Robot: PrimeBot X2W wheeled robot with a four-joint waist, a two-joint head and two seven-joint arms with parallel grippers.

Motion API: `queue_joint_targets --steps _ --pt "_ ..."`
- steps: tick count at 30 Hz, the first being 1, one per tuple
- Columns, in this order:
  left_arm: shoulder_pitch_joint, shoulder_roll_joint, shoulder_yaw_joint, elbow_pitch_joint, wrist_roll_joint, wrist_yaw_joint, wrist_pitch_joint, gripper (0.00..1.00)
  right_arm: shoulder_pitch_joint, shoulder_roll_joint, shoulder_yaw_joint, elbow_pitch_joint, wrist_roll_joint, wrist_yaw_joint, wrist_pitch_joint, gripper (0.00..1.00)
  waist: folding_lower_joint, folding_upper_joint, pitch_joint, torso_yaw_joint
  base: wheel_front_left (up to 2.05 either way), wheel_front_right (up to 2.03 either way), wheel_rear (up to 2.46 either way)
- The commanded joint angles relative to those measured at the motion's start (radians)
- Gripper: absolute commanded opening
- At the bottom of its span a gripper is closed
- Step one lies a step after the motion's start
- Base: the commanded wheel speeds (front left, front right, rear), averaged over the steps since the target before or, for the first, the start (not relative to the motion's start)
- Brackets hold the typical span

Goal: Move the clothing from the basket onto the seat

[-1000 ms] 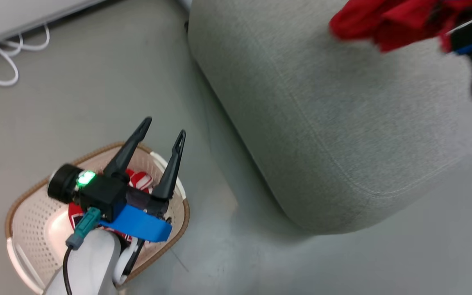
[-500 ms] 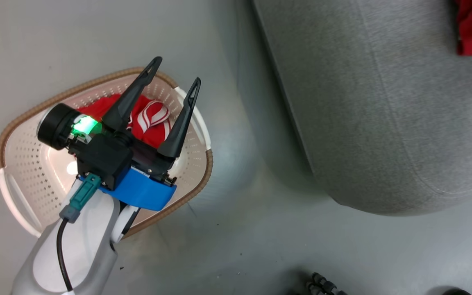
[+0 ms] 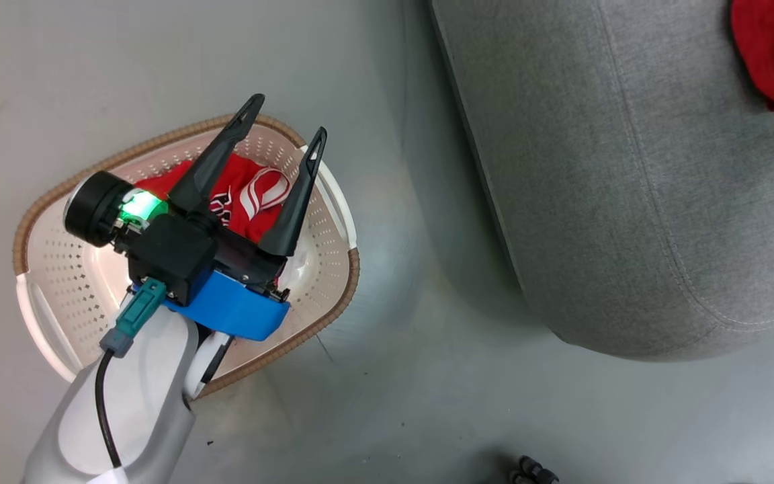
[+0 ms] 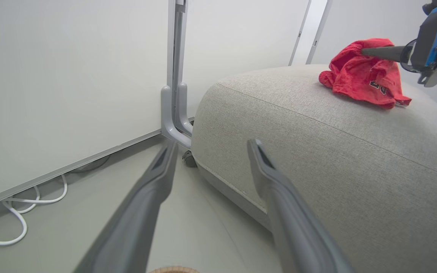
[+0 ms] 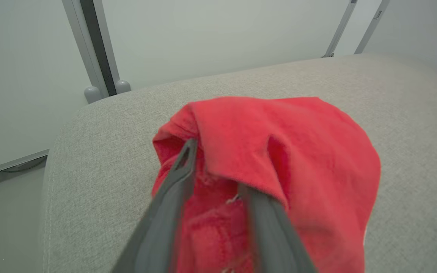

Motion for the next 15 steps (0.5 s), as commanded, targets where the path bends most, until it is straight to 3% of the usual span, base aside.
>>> queue_joint_targets --steps 1,9,15 --pt "0.005 -0.006 0.006 0.002 -0.008 -0.002 -0.003 1.0 0.006 0.002 0.007 0.002 -0.011 0.0 -0.003 1.0 -0.0001 0.0 -0.02 0.0 0.0 0.0 0.0" --pt "0.076 -0.066 0.028 0.043 -0.043 -0.002 -0.003 1.0 0.098 -0.007 0.031 -0.009 -0.064 0.0 -0.003 1.0 -0.0001 0.0 -0.171 0.019 0.0 0.0 0.0" --pt "0.154 -0.116 0.058 0.078 -0.067 -0.002 -0.003 1.0 0.22 -0.007 0.085 -0.036 -0.08 0.0 -0.003 1.0 -0.0001 0.0 -0.32 0.071 0.0 0.0 0.0"
